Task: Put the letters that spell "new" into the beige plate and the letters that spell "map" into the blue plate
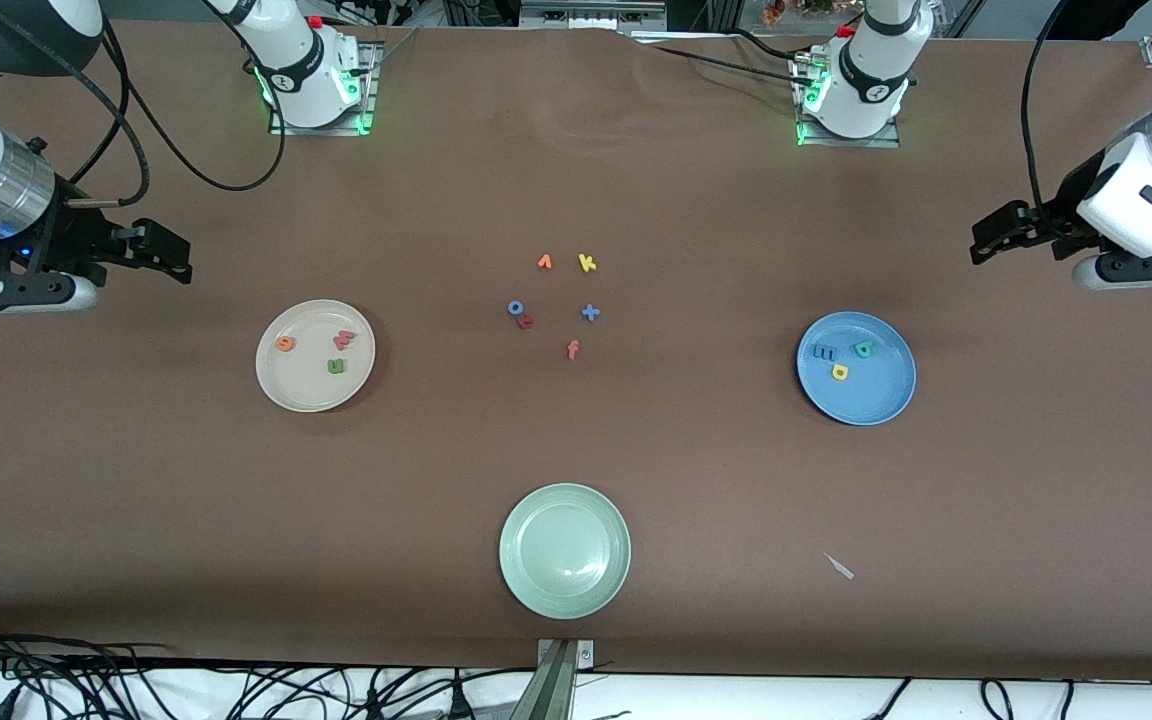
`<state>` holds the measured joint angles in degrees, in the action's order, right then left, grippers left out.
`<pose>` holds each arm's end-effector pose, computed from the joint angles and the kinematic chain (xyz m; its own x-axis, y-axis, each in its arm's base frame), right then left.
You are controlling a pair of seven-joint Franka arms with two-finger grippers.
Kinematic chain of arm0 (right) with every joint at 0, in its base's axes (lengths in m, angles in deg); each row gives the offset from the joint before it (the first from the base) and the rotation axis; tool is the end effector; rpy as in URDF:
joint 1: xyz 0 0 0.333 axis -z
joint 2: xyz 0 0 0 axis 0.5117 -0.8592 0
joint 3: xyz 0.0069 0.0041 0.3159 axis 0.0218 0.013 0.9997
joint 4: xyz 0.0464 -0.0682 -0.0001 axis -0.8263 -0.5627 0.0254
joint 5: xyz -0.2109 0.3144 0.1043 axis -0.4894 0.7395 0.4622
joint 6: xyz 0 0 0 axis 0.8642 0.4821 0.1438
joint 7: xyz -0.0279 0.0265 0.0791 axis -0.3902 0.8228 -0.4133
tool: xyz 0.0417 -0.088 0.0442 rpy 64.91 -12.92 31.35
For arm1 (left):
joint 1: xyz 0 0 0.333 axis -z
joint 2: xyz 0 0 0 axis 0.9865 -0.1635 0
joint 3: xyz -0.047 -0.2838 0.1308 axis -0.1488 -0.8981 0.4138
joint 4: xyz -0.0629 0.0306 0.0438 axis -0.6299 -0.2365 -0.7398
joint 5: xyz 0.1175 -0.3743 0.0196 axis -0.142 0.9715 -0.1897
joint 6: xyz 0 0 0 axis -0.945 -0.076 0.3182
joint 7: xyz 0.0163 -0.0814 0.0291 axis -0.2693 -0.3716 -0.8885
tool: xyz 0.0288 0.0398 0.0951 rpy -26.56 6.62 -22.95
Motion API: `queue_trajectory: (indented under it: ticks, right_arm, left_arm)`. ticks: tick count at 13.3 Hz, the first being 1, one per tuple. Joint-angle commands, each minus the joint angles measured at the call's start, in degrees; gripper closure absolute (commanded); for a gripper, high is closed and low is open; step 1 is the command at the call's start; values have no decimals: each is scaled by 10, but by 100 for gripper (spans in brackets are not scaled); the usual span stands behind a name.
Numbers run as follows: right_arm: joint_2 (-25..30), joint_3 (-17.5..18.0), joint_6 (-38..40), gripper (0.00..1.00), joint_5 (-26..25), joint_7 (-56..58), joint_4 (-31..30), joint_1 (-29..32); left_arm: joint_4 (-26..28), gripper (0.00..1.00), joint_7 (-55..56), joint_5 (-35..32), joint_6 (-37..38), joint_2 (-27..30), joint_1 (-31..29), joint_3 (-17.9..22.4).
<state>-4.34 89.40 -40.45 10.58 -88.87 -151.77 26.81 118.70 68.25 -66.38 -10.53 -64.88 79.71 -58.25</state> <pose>0.5838 0.0679 0.5778 0.9981 0.0498 -0.0352 0.0500 -0.9987 0.0043 0.5475 -0.0316 0.5748 0.9930 0.0809 -0.0859 0.0823 -0.9965 0.0125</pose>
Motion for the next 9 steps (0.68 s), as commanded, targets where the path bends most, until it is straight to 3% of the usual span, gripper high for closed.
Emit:
queue_trajectory:
  ticks: [1, 9]
  right_arm:
    - [-7, 3, 7, 0, 6, 2, 16, 3]
    - [-7, 3, 6, 0, 6, 0, 16, 3]
  left_arm:
    - [15, 0, -16, 12, 10, 23, 9, 8]
    - [10, 0, -31, -13, 13, 29, 16, 5]
